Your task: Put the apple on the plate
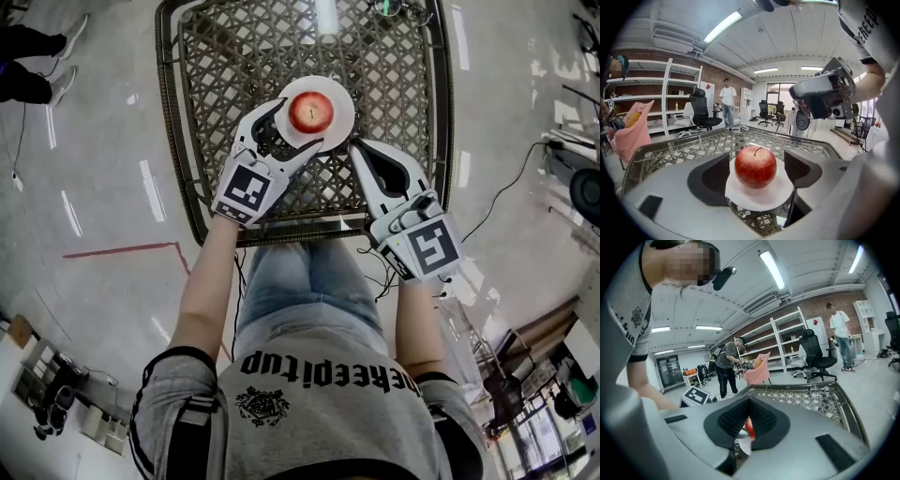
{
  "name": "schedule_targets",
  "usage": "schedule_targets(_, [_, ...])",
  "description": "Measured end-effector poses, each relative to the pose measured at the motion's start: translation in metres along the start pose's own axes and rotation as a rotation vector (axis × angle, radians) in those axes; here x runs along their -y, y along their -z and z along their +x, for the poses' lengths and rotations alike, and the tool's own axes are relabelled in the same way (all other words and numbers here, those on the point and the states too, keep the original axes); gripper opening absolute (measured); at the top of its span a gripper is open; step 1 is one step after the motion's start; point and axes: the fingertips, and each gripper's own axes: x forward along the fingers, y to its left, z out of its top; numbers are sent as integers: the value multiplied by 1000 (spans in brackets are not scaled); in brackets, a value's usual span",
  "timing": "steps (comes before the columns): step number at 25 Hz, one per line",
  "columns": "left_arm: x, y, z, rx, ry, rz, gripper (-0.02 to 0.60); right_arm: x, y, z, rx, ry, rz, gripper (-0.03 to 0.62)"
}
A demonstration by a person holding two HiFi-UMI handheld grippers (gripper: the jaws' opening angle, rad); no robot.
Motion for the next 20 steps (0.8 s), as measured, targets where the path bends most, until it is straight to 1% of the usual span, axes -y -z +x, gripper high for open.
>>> schedule_targets(2, [3, -6, -6, 10, -9, 6, 352, -3, -4, -4, 11, 0, -4, 3])
schedule_targets(3, [5, -10, -9, 14, -12, 6, 346, -4, -7, -7, 16, 0, -6, 3])
schedule_targets(4, [7, -14, -13, 17, -14, 2, 326, -7, -10, -10, 21, 1, -9, 3])
schedule_targets(6, [10, -24, -21, 30, -20, 5, 268, -12, -16, -15, 32, 1, -13, 3])
schedule_targets(8, [11, -33, -29, 45, -29, 21, 227, -16, -22, -20, 41, 1, -18, 3])
schedule_targets(10, [13, -42, -35, 58, -42, 32, 165, -20, -28, -25, 49, 0, -24, 3])
schedule_targets(11, [15, -47, -39, 65, -46, 36, 149, -22, -31, -28, 53, -1, -28, 3])
schedule_targets(12, [17, -52, -42, 72, -48, 39, 145, -25, -33, -30, 56, -2, -32, 3])
schedule_targets(15, [23, -65, -52, 91, -54, 57, 95, -32, -41, -36, 70, -1, -43, 3])
schedule_targets(20, [40, -91, -69, 133, -45, 64, 70, -45, -52, -53, 96, 3, -62, 3])
